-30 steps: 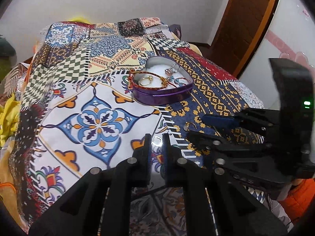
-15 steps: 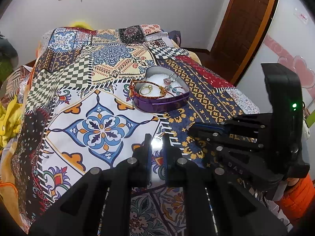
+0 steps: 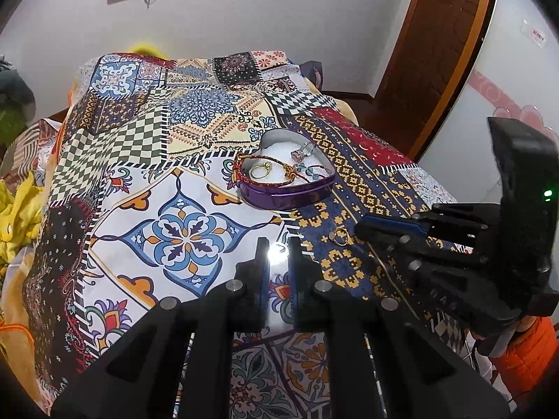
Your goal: Organize jewelry
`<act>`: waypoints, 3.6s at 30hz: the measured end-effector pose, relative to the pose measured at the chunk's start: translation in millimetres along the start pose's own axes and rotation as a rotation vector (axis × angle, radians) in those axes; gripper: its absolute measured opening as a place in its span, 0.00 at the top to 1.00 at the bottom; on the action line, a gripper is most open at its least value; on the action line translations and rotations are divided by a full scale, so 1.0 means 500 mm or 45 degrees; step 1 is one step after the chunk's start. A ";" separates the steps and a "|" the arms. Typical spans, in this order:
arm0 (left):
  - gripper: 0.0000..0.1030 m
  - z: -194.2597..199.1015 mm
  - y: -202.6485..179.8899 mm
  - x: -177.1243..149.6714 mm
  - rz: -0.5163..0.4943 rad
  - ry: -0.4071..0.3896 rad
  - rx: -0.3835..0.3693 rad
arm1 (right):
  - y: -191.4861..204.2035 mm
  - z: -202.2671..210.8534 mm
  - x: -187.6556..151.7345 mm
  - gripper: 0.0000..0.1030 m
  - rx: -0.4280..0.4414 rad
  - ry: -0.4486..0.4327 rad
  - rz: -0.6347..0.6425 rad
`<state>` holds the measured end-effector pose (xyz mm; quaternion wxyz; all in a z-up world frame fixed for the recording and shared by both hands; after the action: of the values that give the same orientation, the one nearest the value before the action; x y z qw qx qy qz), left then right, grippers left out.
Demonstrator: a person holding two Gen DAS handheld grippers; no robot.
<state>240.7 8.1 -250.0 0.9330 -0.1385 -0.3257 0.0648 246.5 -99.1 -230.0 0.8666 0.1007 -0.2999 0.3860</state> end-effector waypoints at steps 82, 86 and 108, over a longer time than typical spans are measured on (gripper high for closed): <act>0.82 -0.086 -0.017 0.150 0.013 -0.001 -0.045 | -0.086 -0.007 0.134 0.71 -0.032 -0.134 -0.068; 0.81 -0.033 -0.028 0.163 -0.005 -0.063 -0.043 | -0.086 0.054 0.152 0.70 -0.083 -0.207 -0.064; 0.27 0.509 -0.174 0.152 -0.160 -0.941 0.019 | 0.029 0.563 0.173 0.49 -0.478 -0.965 -0.046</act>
<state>143.3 -3.7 11.4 0.7556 -0.0786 -0.6479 0.0556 156.7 -151.0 46.0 0.7050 0.0810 -0.6605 0.2450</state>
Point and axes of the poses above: each gripper's, at about its wrist camera, not at the fingertips, and z roughly against the way its jaws point, y to its left, x to its top, the point moved 9 cm from there along -z, roughly the way its jaws point, and after that the axes turned 12 degrees about z, right-handed, at the moved point
